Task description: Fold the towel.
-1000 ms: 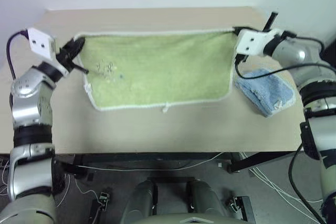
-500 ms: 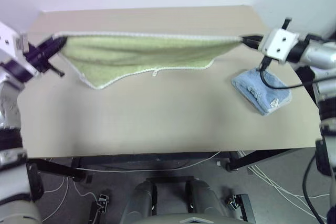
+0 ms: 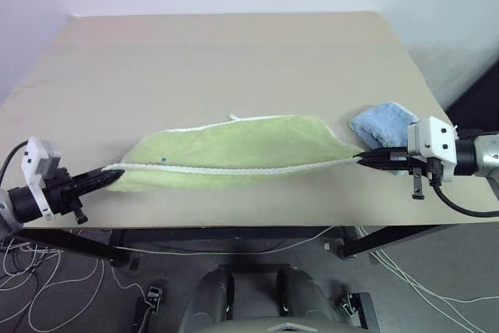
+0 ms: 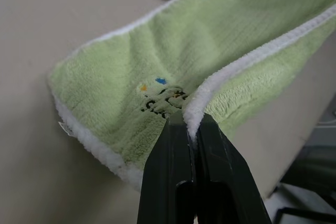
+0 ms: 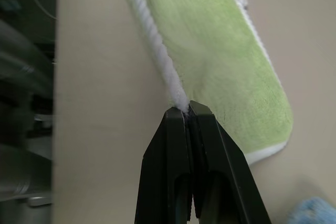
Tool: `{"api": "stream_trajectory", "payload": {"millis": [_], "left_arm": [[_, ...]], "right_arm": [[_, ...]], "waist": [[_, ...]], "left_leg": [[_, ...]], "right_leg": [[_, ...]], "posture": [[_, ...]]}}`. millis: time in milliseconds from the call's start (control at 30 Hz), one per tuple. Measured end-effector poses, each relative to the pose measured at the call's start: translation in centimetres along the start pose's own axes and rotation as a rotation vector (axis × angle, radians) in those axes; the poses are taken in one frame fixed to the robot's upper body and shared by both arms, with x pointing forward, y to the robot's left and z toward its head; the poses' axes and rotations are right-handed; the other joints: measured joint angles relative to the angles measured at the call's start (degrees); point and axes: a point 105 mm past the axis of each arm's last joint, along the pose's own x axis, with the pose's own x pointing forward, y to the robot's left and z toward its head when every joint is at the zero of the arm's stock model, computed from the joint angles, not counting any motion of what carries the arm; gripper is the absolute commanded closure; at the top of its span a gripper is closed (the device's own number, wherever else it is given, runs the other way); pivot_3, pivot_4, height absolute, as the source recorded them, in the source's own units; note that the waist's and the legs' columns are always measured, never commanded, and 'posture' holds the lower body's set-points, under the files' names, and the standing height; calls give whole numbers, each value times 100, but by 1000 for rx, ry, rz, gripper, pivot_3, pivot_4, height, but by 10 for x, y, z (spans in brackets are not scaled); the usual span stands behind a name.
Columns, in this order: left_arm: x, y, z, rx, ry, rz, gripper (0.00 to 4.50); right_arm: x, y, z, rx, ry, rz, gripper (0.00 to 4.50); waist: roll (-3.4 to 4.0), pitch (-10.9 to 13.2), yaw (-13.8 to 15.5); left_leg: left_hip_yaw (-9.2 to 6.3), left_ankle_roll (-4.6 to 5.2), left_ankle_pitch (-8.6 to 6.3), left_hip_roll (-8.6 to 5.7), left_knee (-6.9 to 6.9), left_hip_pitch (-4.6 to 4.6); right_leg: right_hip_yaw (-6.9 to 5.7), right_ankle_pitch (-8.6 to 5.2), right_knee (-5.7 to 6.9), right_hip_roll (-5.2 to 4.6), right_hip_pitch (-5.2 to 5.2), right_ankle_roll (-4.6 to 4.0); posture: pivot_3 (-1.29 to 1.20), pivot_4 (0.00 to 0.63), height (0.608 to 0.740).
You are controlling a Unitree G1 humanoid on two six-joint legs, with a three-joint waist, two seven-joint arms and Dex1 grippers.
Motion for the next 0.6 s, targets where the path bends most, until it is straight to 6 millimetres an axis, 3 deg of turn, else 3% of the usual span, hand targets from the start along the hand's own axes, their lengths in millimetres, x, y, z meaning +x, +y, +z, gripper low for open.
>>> {"api": "stream_trajectory", "payload": {"millis": [133,233,400,600], "left_arm": [[-1,0,-3,3,20,12,4500],[0,12,4,27,-7,71,4500],[6,47,17,101,-59,236,4500],[27,63,14,106,-75,277,4500]], "right_arm": [[3,0,0,9,4,5,4467],[8,-5,0,-8,6,-11,4467],[22,-30,-6,-41,11,-79,4467],[41,-70,-15,-73,16,-191,4467]], "waist": [[0,0,10],[0,0,11],[-1,0,4],[-1,0,-5]], "left_leg": [[1,0,0,-1,0,-1],[1,0,0,-1,0,-1],[4,-1,0,-7,-1,-5],[8,-3,1,-7,0,-14]], "right_leg": [[0,0,-2,-3,-1,0],[-1,0,-3,-3,-1,0],[-2,1,-1,-2,-8,1],[-4,2,6,4,-24,2]], "posture": [[0,150,740],[0,150,740],[0,150,740],[0,150,740]]}}
